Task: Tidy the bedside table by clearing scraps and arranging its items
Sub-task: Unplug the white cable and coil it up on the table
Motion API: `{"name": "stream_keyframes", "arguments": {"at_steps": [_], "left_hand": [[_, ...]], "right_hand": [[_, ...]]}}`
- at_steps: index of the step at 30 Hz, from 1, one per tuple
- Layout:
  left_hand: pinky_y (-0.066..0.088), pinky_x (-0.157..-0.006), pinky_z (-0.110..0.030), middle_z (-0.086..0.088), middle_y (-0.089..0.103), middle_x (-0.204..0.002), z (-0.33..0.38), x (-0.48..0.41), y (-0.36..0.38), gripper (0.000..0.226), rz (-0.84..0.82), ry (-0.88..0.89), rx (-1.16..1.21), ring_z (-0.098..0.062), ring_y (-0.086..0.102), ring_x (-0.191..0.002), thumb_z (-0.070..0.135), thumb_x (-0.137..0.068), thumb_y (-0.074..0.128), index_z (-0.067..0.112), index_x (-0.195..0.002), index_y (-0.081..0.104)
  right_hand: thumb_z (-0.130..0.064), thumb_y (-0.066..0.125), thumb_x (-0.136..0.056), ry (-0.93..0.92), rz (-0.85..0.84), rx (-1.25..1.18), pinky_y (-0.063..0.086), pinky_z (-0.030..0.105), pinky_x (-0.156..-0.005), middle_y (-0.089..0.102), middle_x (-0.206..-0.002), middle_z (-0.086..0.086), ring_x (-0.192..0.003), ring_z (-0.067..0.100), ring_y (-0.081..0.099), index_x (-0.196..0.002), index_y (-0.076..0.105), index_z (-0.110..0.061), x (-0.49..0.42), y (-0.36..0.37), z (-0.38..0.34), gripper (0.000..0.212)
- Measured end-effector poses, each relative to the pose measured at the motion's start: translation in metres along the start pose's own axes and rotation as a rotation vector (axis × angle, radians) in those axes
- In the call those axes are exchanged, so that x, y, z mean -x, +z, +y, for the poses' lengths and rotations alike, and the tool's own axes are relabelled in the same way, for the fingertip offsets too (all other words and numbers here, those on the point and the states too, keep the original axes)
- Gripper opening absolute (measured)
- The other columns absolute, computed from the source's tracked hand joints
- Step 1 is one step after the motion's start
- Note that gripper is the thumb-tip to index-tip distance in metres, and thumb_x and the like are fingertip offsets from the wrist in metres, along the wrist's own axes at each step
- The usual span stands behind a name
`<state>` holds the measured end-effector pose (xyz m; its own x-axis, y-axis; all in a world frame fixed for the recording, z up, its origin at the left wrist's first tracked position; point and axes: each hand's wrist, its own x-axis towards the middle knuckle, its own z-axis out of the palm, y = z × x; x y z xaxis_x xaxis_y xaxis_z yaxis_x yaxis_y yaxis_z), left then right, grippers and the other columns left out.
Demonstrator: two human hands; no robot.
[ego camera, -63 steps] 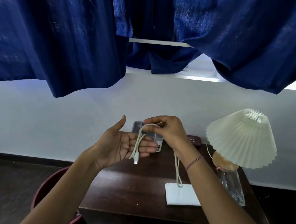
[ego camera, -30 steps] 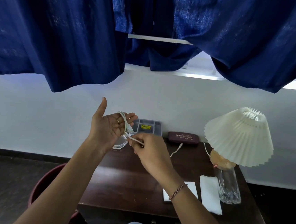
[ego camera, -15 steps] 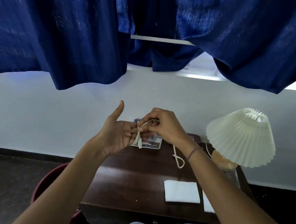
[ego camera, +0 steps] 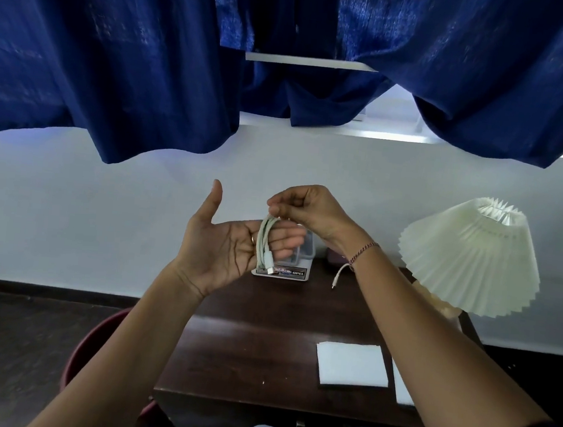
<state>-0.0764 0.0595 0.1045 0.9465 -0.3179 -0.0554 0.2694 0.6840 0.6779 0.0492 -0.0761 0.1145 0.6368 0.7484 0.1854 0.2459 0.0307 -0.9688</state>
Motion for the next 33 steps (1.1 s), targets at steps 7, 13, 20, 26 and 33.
{"name": "stream_keyframes", "arguments": {"at_steps": [7, 13, 20, 26, 33], "left_hand": [[0.05, -0.098, -0.039, -0.031, 0.052, -0.132, 0.01, -0.005, 0.003, 0.105, 0.032, 0.214, 0.064, -0.036, 0.053, -0.123, 0.076, -0.079, 0.03, -0.016, -0.124, 0.048], [0.042, -0.106, -0.041, -0.032, 0.049, -0.134, 0.016, -0.012, 0.013, 0.103, 0.096, 0.363, 0.112, -0.037, 0.051, -0.125, 0.073, -0.081, 0.033, -0.018, -0.129, 0.038], [0.035, -0.111, -0.041, -0.033, 0.052, -0.13, 0.022, -0.02, 0.019, 0.102, 0.272, 0.456, 0.108, -0.04, 0.055, -0.12, 0.073, -0.081, 0.033, -0.018, -0.127, 0.04], [0.04, -0.107, -0.039, -0.03, 0.055, -0.129, 0.024, -0.021, 0.021, 0.097, 0.344, 0.532, 0.105, -0.036, 0.059, -0.116, 0.072, -0.082, 0.034, -0.016, -0.122, 0.045], [0.043, -0.105, -0.036, -0.024, 0.065, -0.118, 0.029, -0.025, 0.021, 0.091, 0.44, 0.637, 0.069, -0.031, 0.06, -0.116, 0.071, -0.083, 0.035, -0.012, -0.113, 0.055]], "right_hand": [[-0.006, 0.053, -0.091, 0.103, 0.144, 0.09, 0.049, 0.014, -0.055, 0.069, -0.063, 0.002, -0.058, 0.014, 0.056, -0.09, 0.072, -0.007, 0.001, 0.004, 0.011, 0.018], [-0.024, 0.047, -0.096, 0.146, 0.138, 0.187, 0.042, 0.011, -0.049, 0.058, -0.054, -0.001, -0.042, 0.008, 0.046, -0.09, 0.071, -0.011, 0.026, 0.028, 0.018, 0.028], [-0.017, 0.05, -0.094, 0.086, 0.177, 0.351, 0.039, 0.01, -0.063, 0.05, -0.052, -0.02, -0.051, -0.004, 0.049, -0.108, 0.069, -0.012, 0.048, 0.042, 0.017, 0.024], [-0.017, 0.05, -0.094, 0.006, 0.23, 0.452, 0.037, -0.001, -0.057, 0.072, -0.081, -0.004, -0.067, -0.004, 0.062, -0.108, 0.069, -0.014, 0.05, 0.042, -0.007, 0.024], [-0.016, 0.052, -0.094, -0.04, 0.24, 0.537, 0.034, -0.003, -0.063, 0.072, -0.109, 0.006, -0.072, -0.001, 0.057, -0.112, 0.068, -0.012, 0.049, 0.051, -0.023, 0.025]]}}
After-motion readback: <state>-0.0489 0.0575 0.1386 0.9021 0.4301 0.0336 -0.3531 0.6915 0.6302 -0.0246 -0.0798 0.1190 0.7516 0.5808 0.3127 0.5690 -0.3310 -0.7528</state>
